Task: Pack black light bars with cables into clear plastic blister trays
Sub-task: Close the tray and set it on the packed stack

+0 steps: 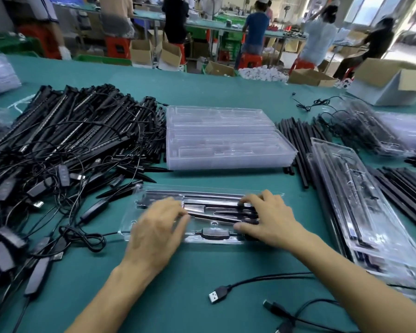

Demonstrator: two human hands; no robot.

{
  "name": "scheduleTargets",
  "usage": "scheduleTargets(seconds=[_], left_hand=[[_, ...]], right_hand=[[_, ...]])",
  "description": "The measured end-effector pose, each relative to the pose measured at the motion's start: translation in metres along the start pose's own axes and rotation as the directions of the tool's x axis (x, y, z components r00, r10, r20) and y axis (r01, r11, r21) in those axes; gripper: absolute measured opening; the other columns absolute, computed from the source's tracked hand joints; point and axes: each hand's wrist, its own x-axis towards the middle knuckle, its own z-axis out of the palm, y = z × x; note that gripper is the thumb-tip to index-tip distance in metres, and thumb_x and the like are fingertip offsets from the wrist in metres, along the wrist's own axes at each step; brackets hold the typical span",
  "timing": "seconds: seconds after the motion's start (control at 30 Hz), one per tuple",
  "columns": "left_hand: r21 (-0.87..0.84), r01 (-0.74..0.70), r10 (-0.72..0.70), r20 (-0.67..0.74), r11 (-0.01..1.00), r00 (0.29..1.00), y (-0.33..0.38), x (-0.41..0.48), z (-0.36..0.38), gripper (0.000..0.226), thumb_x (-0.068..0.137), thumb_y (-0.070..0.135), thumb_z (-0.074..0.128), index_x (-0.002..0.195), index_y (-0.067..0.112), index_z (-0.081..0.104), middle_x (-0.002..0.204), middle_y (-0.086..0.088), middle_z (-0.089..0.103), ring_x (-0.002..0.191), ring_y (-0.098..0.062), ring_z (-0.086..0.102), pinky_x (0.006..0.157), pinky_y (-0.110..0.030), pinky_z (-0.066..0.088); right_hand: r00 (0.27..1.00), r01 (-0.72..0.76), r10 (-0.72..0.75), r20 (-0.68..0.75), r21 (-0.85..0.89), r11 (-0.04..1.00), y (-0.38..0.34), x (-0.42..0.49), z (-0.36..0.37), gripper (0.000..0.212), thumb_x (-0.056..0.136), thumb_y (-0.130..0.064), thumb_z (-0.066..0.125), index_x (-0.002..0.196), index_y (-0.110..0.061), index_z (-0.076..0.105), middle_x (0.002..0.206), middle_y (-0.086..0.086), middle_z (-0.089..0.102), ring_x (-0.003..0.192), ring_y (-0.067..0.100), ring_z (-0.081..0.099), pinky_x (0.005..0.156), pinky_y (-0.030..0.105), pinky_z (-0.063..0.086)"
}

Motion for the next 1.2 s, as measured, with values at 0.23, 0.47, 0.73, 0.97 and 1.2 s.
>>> scheduleTargets(seconds=[0.23, 0.47, 0.73, 0.97, 1.2], left_hand=[[0.274, 0.461, -0.484, 0.02, 0.844, 0.875, -0.055, -0.012, -0.039, 0.056, 0.088, 0.068, 0.045, 0.127, 0.029, 0.054, 0.122, 0.002, 0.063, 0.113, -0.025, 0.057, 0.082, -0.044, 0.049], [-0.026, 0.584, -0.584, 0.005, 0.811, 0.811, -0.054, -0.009, -0.041, 0.053, 0.078, 0.059, 0.07, 0.12, 0.035, 0.051, 0.085, 0.016, 0.066, 0.076, -0.009, 0.065, 0.073, -0.038, 0.055], [-0.356, 0.544, -0.538, 0.126, 0.76, 0.833, -0.035, 0.013, -0.036, 0.041, 0.075, 0.03, 0.082, 0.103, 0.04, 0.055, 0.082, 0.02, 0.069, 0.062, -0.015, 0.07, 0.066, -0.037, 0.055], [-0.602, 0.261, -0.371, -0.064, 0.755, 0.926, 0.005, 0.008, -0.036, 0.042, 0.076, 0.029, 0.082, 0.103, 0.046, 0.054, 0.078, 0.005, 0.062, 0.052, -0.019, 0.067, 0.044, -0.026, 0.052], [0.041, -0.103, 0.102, 0.02, 0.994, 0.995, -0.021, -0.007, -0.034, 0.066, 0.077, 0.07, 0.051, 0.132, 0.035, 0.041, 0.084, 0.024, 0.063, 0.046, -0.005, 0.059, 0.049, -0.029, 0.05]], right_hand=[[0.95, 0.28, -0.283, -0.13, -0.043, 0.959, -0.055, -0.059, 0.012, 0.045, 0.09, -0.051, 0.053, 0.127, -0.027, 0.056, 0.109, -0.001, 0.057, 0.102, 0.023, 0.055, 0.087, 0.036, 0.046], [1.0, -0.011, 0.008, 0.011, 0.355, 0.935, -0.096, -0.07, 0.046, 0.048, 0.096, -0.048, 0.041, 0.141, -0.042, 0.025, 0.1, 0.003, 0.064, 0.101, 0.025, 0.055, 0.086, 0.036, 0.047], [0.95, -0.093, 0.302, 0.085, 0.996, 0.011, -0.126, -0.058, 0.058, 0.037, 0.085, -0.022, 0.072, 0.112, -0.042, 0.057, 0.127, -0.008, 0.049, 0.106, 0.009, 0.062, 0.093, 0.034, 0.055], [0.861, 0.234, 0.503, -0.072, 0.935, -0.267, -0.139, -0.043, 0.048, 0.045, 0.084, -0.004, 0.072, 0.077, -0.036, 0.042, 0.125, -0.007, 0.046, 0.08, 0.005, 0.063, 0.068, 0.03, 0.057], [0.784, 0.417, 0.463, -0.415, 0.903, 0.104, -0.114, -0.027, -0.004, 0.052, 0.089, -0.002, 0.064, 0.114, -0.041, 0.041, 0.139, -0.014, 0.045, 0.059, -0.001, 0.048, 0.059, 0.016, 0.048]])
